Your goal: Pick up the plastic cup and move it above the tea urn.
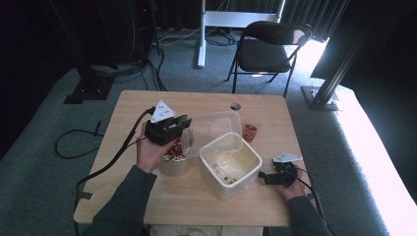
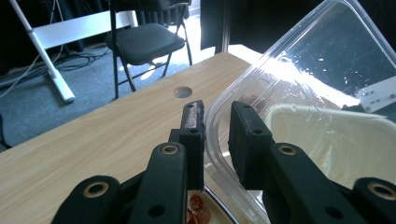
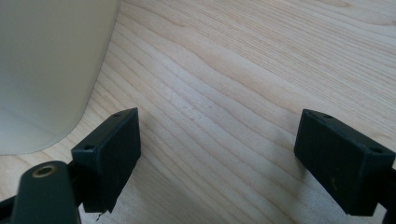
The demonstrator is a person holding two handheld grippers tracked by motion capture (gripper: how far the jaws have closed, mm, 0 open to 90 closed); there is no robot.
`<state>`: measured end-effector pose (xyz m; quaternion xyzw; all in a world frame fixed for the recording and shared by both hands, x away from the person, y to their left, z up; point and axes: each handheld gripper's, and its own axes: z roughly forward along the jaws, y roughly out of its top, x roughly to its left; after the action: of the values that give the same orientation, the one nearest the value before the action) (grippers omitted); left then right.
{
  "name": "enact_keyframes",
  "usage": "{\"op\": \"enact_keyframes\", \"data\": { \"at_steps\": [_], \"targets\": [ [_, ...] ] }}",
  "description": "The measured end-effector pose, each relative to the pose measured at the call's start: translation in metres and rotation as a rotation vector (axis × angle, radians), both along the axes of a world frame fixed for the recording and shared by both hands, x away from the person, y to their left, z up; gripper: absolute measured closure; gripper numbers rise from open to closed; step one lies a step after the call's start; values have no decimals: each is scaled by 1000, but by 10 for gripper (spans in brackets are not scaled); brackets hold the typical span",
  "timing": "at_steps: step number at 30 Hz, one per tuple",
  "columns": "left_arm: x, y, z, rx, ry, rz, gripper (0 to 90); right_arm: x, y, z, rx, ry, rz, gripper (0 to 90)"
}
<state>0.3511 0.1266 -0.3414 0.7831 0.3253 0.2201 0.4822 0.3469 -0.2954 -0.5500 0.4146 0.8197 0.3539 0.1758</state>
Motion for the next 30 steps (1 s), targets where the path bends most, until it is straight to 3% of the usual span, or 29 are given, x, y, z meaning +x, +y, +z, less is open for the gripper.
{"op": "enact_keyframes", "data": {
  "at_steps": [2, 4, 9, 22, 30],
  "targets": [
    [-1, -1, -1, -25, 18, -60, 713, 0, 0, 0, 0, 0, 1, 141],
    [-5, -3, -2, -36, 10, -91, 644, 0, 0, 0, 0, -1, 1, 141],
    [-6, -3, -3, -48, 8, -112, 584, 0, 0, 0, 0, 0, 1, 141],
    [-11, 21, -11, -45, -19, -48, 533, 1, 0, 0, 0, -1, 6, 141],
    [-25, 39, -24, -34, -41, -34, 499, 1, 1, 0, -3, 3, 8, 121]
  ]
}}
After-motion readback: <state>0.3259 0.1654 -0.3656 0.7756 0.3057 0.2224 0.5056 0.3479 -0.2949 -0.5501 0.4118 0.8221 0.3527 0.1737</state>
